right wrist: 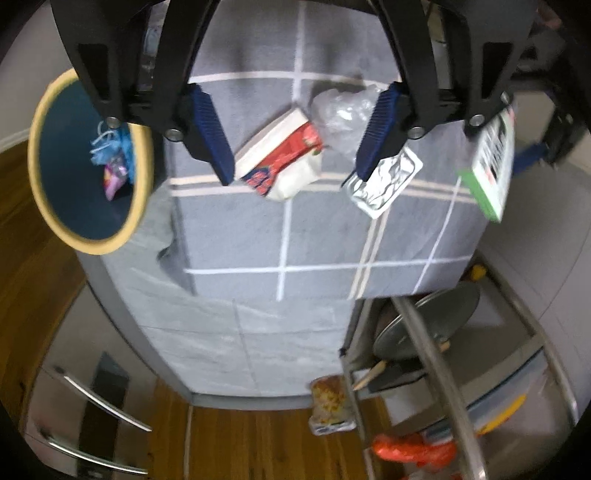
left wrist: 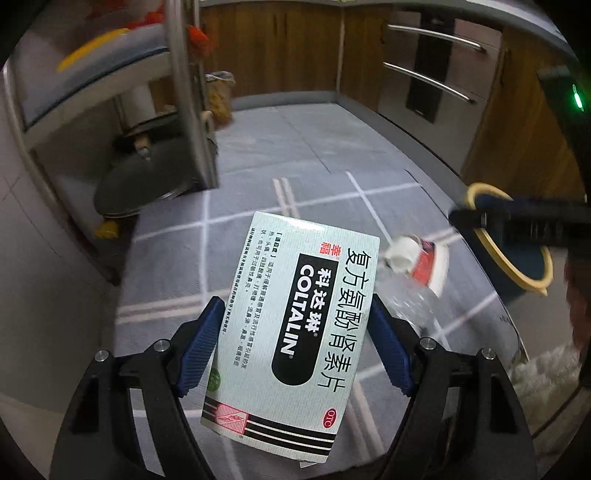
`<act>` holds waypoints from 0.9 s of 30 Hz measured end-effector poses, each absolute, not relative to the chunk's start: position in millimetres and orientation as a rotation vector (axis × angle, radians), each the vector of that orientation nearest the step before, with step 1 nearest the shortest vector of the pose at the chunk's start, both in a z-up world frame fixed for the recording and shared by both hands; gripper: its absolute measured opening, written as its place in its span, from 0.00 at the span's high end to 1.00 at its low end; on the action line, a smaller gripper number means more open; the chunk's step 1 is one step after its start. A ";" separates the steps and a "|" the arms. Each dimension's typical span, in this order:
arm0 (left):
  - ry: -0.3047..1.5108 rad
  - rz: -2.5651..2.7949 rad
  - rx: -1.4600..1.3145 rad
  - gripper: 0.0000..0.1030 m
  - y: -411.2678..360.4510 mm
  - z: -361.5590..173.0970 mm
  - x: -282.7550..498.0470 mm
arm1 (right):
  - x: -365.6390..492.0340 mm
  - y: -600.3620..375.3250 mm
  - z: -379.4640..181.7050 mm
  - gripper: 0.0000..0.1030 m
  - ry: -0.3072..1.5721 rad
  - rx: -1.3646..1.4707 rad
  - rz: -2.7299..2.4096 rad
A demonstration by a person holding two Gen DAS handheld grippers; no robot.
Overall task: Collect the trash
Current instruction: 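Grasp the COLTALIN medicine box with the left gripper while the right gripper grasps the clear plastic bag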
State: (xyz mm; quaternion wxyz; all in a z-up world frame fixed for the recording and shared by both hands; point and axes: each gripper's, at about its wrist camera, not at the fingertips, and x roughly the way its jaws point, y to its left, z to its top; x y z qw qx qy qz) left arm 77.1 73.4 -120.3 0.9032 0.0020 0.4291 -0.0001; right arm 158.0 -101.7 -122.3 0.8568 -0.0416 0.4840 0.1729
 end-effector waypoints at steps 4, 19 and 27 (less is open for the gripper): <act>0.843 0.034 -0.003 0.26 84.2 -108.8 80.9 | 145.5 -78.9 -134.3 0.36 1.009 -0.155 0.445; 0.833 0.024 -0.022 0.26 92.0 -109.4 91.4 | 144.4 -56.1 -182.3 0.77 1.170 -0.204 0.498; 0.805 0.019 -0.008 0.27 86.4 -100.1 86.7 | 139.0 -70.9 -157.8 0.89 1.119 -0.118 0.529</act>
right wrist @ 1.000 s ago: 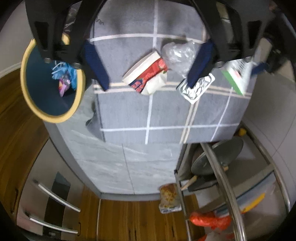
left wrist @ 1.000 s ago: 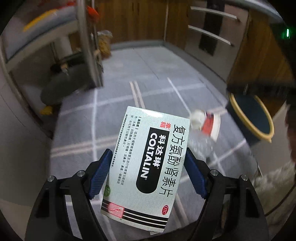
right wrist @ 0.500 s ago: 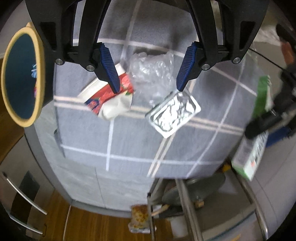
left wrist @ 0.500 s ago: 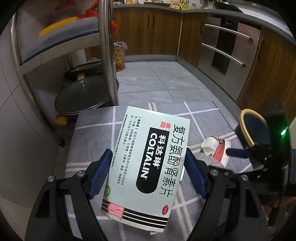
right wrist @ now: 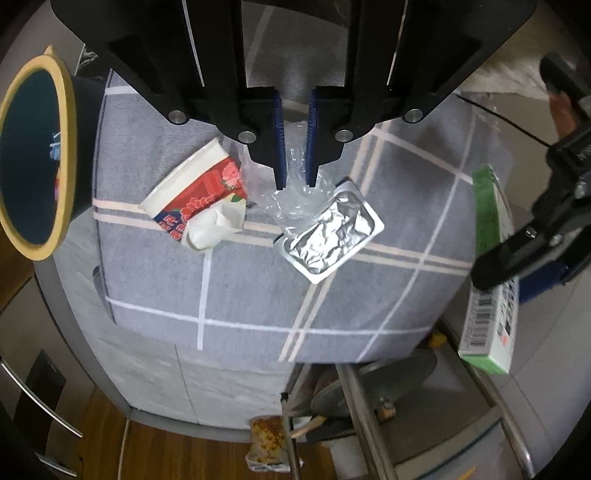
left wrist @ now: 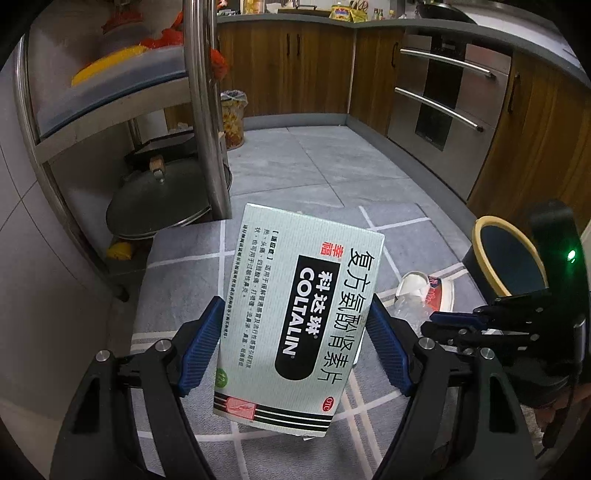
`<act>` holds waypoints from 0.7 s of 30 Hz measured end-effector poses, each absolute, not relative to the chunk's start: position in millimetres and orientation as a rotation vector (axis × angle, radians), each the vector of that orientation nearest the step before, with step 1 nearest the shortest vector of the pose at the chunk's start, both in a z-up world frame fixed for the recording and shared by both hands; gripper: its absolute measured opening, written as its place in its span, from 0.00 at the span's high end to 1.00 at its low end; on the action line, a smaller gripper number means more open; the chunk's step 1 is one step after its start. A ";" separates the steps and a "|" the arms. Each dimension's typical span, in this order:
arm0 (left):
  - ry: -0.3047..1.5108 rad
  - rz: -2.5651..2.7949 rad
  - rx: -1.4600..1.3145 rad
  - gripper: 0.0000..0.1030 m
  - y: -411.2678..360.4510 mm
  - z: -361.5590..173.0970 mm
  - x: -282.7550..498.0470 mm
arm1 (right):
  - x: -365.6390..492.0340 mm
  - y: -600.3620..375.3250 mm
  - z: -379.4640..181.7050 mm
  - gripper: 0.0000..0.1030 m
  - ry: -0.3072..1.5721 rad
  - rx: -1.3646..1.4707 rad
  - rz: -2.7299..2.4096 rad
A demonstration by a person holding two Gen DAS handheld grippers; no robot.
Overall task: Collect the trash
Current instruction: 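Grasp the COLTALIN medicine box with the left gripper while the right gripper grasps the clear plastic bag, then lift the medicine box and plastic bag and carry both over the teal bin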
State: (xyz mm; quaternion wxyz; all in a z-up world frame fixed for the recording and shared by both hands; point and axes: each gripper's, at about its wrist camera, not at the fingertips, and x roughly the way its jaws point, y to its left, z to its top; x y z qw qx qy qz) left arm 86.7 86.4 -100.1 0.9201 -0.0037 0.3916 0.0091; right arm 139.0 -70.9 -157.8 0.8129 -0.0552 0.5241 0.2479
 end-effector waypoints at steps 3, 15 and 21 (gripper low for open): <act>0.791 0.011 -0.003 0.27 82.7 -96.4 83.1 | 137.5 -81.7 -143.9 0.89 1.086 -0.084 0.516; 0.689 -0.060 0.027 0.27 43.1 -58.3 77.3 | 133.8 -146.3 -84.9 0.90 0.928 0.054 0.436; 0.677 -0.110 0.043 0.27 16.3 -50.5 84.0 | 137.0 -190.5 -64.3 0.91 0.891 0.146 0.380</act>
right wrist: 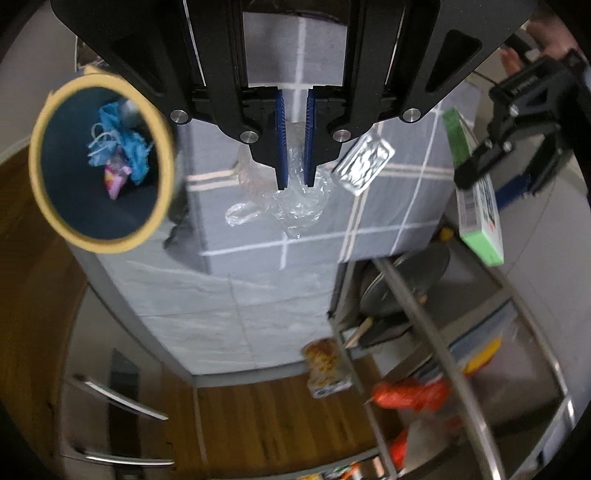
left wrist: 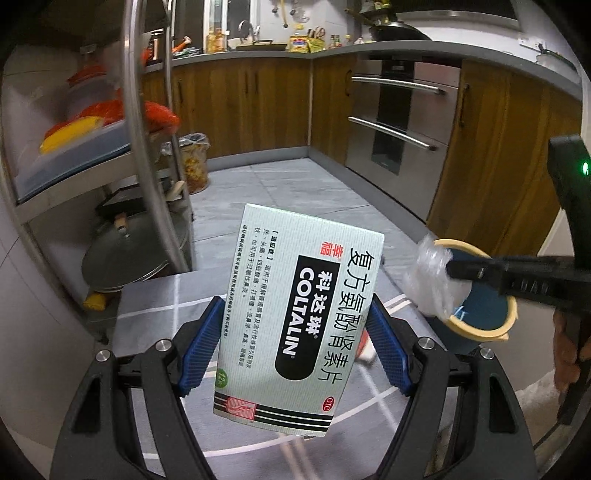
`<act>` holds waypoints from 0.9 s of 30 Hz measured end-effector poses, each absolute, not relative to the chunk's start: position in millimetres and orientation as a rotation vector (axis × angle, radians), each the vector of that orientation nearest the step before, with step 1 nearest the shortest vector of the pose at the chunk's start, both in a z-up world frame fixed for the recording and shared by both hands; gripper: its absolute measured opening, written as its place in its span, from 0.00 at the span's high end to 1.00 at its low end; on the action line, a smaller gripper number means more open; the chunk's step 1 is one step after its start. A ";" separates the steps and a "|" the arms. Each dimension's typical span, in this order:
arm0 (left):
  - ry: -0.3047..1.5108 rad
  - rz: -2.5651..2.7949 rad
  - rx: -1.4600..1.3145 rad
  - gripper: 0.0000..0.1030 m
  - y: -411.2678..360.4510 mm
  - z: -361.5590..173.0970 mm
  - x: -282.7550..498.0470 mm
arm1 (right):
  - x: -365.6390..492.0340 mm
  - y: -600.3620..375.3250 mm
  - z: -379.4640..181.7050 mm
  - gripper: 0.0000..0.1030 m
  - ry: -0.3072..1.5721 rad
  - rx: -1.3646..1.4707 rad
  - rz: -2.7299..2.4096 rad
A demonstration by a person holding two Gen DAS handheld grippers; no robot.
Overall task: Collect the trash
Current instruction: 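Lift the medicine box and plastic bag and carry both over the teal bin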
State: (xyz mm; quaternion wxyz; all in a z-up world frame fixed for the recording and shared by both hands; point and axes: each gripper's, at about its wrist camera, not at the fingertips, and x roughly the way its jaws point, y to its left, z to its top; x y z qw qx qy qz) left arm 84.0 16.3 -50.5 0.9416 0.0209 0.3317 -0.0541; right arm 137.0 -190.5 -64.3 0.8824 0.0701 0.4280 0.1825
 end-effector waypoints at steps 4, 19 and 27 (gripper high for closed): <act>0.676 -0.160 0.065 0.27 -9.9 -48.2 91.4 | 140.2 -225.4 -44.3 0.91 0.842 0.189 0.345; 0.672 -0.371 0.149 0.27 -144.7 -62.6 135.5 | 158.1 -379.9 -40.1 0.91 0.786 0.229 0.084; 0.699 -0.475 0.204 0.27 -210.4 -86.6 152.9 | 172.3 -409.9 -66.2 0.91 0.859 0.254 0.024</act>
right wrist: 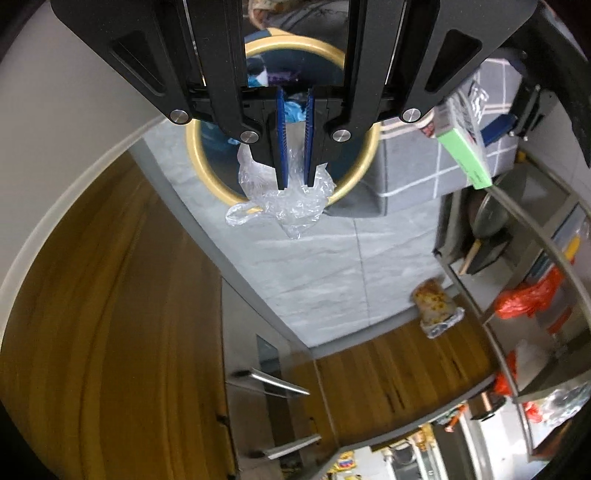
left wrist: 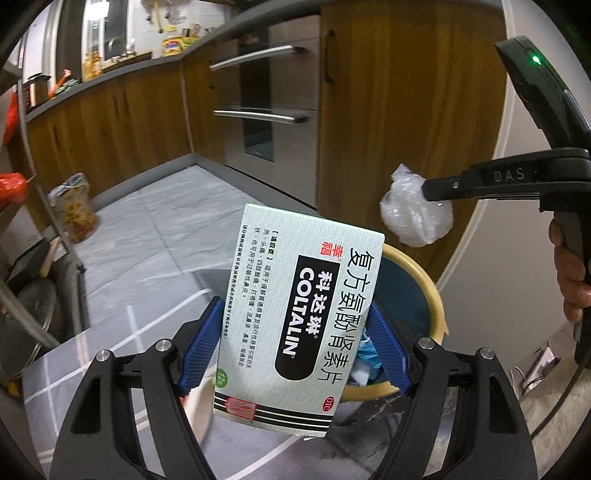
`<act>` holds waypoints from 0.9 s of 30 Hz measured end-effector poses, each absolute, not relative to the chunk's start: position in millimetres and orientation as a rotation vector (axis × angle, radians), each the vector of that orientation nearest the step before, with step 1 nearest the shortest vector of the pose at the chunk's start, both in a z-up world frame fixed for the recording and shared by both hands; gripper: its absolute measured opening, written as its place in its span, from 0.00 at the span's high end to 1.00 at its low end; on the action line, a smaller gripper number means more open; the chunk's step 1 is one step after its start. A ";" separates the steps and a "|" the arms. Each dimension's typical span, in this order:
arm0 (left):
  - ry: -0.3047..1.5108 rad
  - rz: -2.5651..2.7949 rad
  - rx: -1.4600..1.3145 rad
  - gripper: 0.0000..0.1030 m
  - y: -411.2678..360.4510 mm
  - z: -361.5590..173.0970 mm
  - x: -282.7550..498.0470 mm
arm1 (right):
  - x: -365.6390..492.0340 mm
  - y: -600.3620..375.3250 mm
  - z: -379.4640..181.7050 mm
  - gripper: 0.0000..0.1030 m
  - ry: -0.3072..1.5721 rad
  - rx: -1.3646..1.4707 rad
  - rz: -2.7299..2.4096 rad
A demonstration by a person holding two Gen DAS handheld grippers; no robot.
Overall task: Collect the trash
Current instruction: 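Lift the medicine box and plastic bag and carry both over the teal bin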
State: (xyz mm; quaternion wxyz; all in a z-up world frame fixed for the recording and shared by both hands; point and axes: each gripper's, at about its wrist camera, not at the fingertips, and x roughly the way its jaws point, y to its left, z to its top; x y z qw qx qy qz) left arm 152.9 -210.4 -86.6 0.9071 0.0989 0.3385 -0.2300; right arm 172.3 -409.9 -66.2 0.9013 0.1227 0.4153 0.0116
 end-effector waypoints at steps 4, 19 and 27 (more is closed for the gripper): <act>0.721 -0.502 0.221 0.27 -230.5 -99.8 159.2 | 180.3 -418.9 -77.8 0.91 0.902 0.263 -0.007; 0.768 -0.558 0.279 0.27 -255.7 -125.9 177.6 | 207.6 -428.6 -102.7 0.90 0.997 0.334 -0.090; 0.834 -0.521 0.262 0.27 -251.7 -147.9 197.5 | 216.0 -434.7 -116.2 0.90 1.058 0.358 -0.135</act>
